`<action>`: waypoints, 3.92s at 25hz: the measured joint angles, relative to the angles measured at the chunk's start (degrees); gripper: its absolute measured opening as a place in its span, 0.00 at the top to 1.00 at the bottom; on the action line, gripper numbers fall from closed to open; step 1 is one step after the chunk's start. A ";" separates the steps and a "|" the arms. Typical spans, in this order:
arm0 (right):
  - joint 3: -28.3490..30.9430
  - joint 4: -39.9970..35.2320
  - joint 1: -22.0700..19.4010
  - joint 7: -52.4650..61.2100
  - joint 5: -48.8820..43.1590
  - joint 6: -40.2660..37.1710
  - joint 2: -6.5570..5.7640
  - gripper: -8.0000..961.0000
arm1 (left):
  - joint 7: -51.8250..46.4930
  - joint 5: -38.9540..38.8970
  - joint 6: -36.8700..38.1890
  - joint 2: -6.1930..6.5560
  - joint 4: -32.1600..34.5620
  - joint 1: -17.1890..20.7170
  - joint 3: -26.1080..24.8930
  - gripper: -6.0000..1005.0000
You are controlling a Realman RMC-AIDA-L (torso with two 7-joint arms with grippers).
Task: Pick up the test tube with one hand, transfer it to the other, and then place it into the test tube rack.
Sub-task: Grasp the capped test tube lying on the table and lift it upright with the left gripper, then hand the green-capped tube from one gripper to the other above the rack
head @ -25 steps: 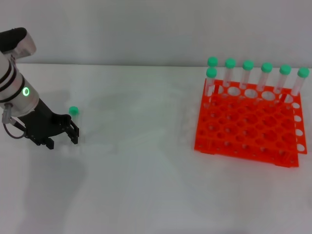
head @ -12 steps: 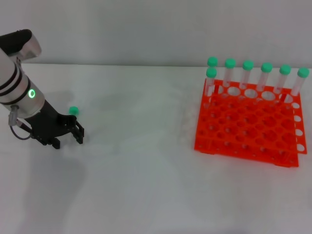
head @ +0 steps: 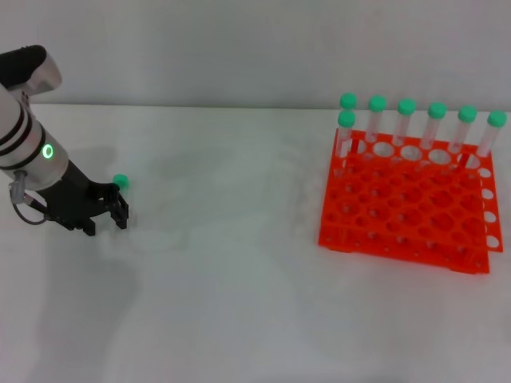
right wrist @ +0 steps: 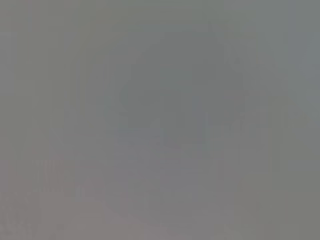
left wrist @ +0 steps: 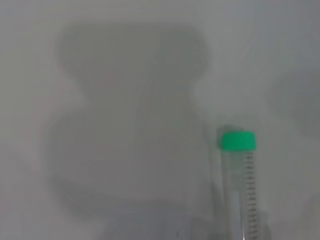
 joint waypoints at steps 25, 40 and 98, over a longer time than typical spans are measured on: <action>1.49 -0.27 0.47 -0.01 0.01 0.00 -0.09 0.09 | 1.15 -0.39 -2.03 -0.71 0.76 0.71 0.03 0.50; 1.50 -0.27 0.05 0.00 0.00 -0.55 -0.09 0.09 | 1.30 -0.41 -1.28 -0.69 1.42 0.72 0.01 0.68; -23.77 -5.16 -4.21 30.04 -1.76 -8.71 -1.37 0.14 | 141.90 -100.15 7.00 -10.79 31.92 27.77 -0.90 0.77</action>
